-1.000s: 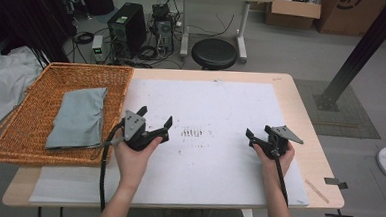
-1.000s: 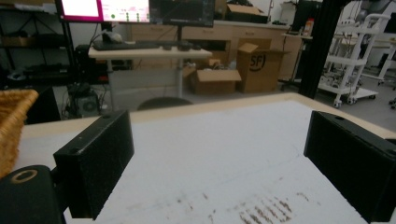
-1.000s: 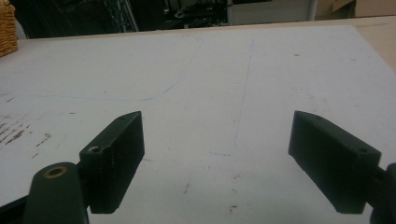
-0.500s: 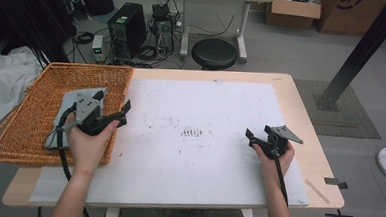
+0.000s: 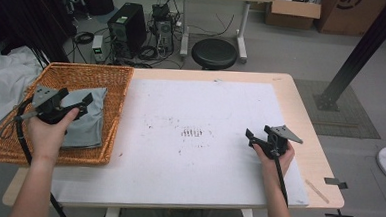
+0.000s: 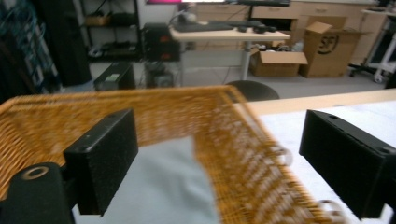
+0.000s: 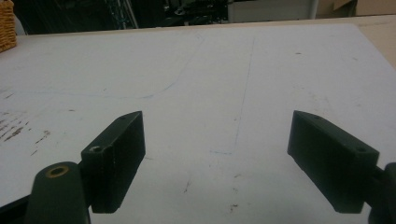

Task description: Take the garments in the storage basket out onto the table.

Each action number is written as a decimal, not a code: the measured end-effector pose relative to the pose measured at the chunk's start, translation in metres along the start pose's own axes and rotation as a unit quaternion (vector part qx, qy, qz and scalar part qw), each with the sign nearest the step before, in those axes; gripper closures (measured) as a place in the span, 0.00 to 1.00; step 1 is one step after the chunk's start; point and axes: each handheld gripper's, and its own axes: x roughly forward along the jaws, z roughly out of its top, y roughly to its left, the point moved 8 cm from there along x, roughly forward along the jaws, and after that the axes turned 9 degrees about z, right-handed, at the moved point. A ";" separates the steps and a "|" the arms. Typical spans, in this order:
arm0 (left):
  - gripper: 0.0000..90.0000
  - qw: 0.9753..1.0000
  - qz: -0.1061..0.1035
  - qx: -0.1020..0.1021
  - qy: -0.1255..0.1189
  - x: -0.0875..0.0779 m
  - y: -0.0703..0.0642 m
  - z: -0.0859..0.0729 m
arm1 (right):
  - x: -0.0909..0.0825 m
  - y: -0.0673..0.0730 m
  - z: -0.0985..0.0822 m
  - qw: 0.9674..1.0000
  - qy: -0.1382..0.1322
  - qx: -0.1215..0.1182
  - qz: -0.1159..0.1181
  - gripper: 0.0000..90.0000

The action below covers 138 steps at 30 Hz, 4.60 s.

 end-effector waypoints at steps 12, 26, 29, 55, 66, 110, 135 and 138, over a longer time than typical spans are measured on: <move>0.20 0.992 0.068 -0.022 0.102 0.025 0.067 -0.048 | 0.000 0.000 0.000 1.000 -0.001 0.003 -0.001 0.21; 0.31 0.972 0.102 -0.074 0.198 0.040 0.094 -0.086 | -0.001 0.000 0.000 1.000 -0.005 0.003 -0.002 0.22; 0.36 0.969 0.102 -0.081 0.212 0.040 0.095 -0.091 | -0.001 0.000 0.000 1.000 -0.004 0.003 -0.002 0.22; 0.47 0.955 0.102 -0.125 0.248 0.048 0.095 -0.105 | 0.000 0.000 0.000 1.000 -0.001 0.000 0.004 0.25; 0.71 0.956 0.102 -0.112 0.250 0.048 0.091 -0.103 | 0.000 0.001 0.000 1.000 0.002 -0.005 0.006 0.26; 0.92 0.993 0.065 -0.067 0.072 0.025 -0.021 0.034 | -0.001 0.003 0.000 1.000 -0.005 -0.009 0.019 0.28; 0.92 0.992 -0.080 -0.053 0.080 0.042 -0.197 0.053 | -0.002 0.003 0.001 1.000 -0.011 -0.006 0.022 0.28; 0.92 0.990 -0.102 -0.057 0.082 0.040 -0.217 0.052 | -0.002 0.003 0.001 1.000 -0.010 -0.006 0.023 0.28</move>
